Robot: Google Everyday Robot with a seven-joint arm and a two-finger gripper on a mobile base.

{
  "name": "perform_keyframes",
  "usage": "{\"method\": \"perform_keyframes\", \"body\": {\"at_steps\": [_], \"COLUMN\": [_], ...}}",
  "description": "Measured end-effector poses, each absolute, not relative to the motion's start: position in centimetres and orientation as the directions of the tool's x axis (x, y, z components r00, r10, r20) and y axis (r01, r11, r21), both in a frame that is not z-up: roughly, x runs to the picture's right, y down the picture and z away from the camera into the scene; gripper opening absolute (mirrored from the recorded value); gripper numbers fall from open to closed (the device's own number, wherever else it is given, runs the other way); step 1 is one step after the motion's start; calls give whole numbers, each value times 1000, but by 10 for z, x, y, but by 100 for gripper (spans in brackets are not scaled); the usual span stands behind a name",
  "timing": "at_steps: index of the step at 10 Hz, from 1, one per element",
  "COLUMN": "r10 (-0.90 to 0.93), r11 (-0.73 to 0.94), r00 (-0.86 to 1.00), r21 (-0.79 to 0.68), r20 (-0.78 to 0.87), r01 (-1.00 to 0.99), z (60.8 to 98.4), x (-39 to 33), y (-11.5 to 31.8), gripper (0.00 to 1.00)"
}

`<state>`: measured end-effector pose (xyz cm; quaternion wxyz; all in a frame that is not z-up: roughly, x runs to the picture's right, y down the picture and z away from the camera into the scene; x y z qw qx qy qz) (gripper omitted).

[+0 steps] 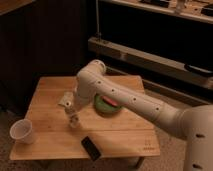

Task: Knock the bottle over

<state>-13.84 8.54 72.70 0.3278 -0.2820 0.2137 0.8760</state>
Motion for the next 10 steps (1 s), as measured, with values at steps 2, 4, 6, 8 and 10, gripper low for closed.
{"method": "perform_keyframes", "body": {"at_steps": [2,4,6,8,10], "r10": [470,471,471,472,472], "r11": [-689,-689,-689,-688,-689], "r00": [-614,-613,-612,-611,-612], "r21": [171,169,168,168,168], "r20": [-634,-634,-635,-635,-635], "r01": [-704,-704,-705,-706,-705], "z": [718,718,718,718,718], "x": [-145,-146,-146,-146,-146], "y": [84,84,84,84,84], "gripper": [0,0,0,0,0]}}
